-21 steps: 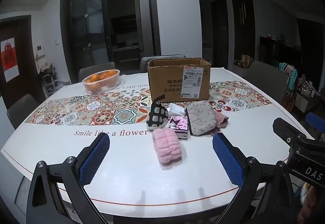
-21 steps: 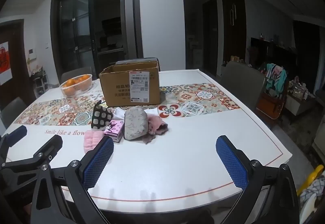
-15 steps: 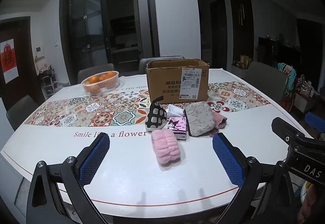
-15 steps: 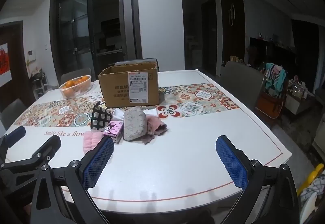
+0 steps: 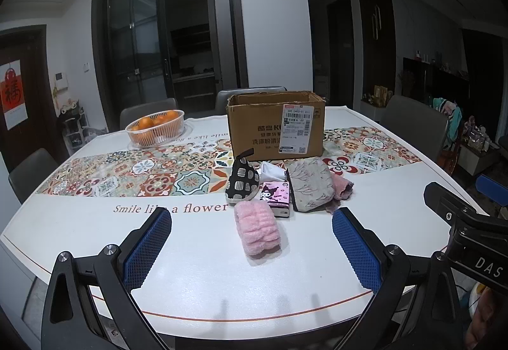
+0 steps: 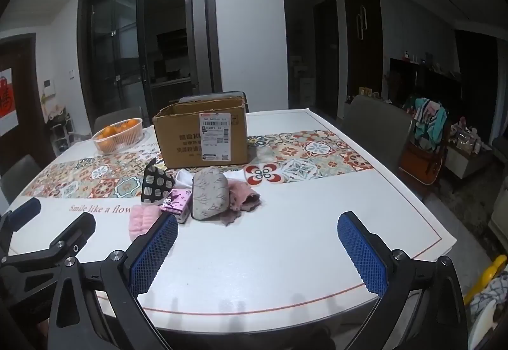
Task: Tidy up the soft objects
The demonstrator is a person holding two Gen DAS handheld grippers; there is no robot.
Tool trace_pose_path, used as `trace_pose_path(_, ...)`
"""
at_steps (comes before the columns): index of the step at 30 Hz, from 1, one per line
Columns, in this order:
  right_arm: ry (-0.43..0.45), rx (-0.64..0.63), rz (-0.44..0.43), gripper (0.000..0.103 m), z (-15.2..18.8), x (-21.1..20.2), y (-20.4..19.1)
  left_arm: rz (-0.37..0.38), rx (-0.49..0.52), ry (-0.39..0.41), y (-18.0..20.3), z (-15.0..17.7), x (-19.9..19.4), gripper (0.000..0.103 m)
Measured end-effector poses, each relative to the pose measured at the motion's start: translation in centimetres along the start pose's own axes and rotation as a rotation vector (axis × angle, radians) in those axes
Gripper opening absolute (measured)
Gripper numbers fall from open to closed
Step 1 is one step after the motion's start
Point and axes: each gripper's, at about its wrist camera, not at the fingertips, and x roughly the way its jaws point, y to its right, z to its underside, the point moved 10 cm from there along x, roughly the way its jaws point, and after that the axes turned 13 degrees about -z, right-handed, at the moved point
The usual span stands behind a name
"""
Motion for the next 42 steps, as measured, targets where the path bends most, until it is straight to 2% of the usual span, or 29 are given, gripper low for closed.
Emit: trace_pose_path(42, 0.002, -0.004, -0.002, 0.103, -0.31, -0.16, -0.25, 0.001, 0.0, -0.007, -0.02, 0.27, 0.16, 0.103)
